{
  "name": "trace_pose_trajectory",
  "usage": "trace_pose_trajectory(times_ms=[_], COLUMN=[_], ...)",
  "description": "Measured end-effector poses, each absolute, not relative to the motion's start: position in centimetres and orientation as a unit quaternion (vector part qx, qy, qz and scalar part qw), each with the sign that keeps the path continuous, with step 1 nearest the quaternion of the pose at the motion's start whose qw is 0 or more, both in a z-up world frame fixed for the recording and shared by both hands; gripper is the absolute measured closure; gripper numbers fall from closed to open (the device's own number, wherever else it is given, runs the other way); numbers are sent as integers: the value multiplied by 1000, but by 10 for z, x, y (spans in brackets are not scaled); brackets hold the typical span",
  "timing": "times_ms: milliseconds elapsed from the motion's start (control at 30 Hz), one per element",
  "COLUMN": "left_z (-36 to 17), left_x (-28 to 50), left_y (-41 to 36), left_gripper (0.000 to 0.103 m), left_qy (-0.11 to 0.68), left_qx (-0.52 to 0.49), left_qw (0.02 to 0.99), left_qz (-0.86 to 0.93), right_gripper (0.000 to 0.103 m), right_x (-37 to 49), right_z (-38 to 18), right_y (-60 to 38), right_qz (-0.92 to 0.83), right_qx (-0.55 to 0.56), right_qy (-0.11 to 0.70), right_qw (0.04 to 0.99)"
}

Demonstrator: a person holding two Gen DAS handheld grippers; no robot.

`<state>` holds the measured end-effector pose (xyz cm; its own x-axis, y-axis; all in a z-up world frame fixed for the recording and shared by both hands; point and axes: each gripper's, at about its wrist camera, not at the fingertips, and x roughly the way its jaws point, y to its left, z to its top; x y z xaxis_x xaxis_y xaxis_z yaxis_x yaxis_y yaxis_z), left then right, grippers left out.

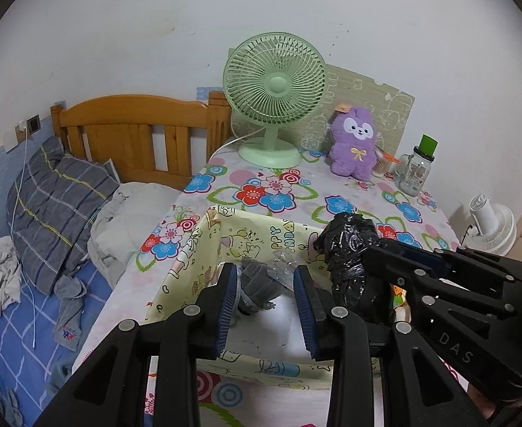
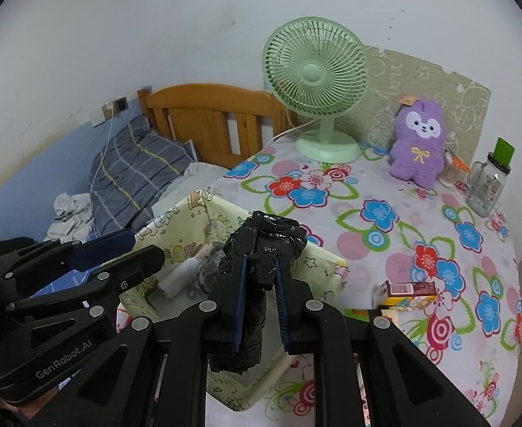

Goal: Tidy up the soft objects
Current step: 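Open the right tool over the yellow box to drop the black bag, then move both tools back from the box toward the remaining table items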

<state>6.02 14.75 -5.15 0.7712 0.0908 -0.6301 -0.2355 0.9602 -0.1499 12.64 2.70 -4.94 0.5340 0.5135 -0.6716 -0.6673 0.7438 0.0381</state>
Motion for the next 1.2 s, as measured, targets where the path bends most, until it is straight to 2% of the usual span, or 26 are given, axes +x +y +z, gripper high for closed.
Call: trace_pose_trajectory(times_ms=[100, 200, 267, 300, 367, 400, 433, 667, 1200], left_z=[-52, -51, -50, -51, -50, -50, -49, -46, -39], left_x=[58, 57, 57, 57, 55, 54, 54, 51, 54], left_y=[151, 154, 155, 156, 158, 159, 159, 157, 123], left_gripper=[65, 58, 45, 43, 39, 38, 36, 28, 23], left_qy=[325, 323, 323, 322, 319, 318, 317, 310, 308], left_qx=[-121, -127, -128, -128, -133, -135, -135, -135, -116], left_qw=[934, 934, 933, 933, 934, 934, 934, 936, 942], left_qz=[88, 88, 90, 93, 93, 95, 97, 99, 74], right_gripper=[84, 81, 77, 73, 53, 46, 45, 45, 45], right_x=[128, 133, 135, 135, 134, 134, 133, 131, 126], right_z=[-51, -54, -55, -55, -55, -55, -55, -51, -42], right_y=[29, 30, 29, 29, 29, 29, 29, 20, -23], right_qz=[342, 341, 337, 337, 333, 324, 321, 321, 298], right_qx=[-109, -104, -102, -100, -102, -106, -106, -95, -78], right_qy=[346, 352, 354, 354, 353, 350, 347, 342, 334], right_qw=[867, 866, 866, 867, 868, 873, 875, 878, 891])
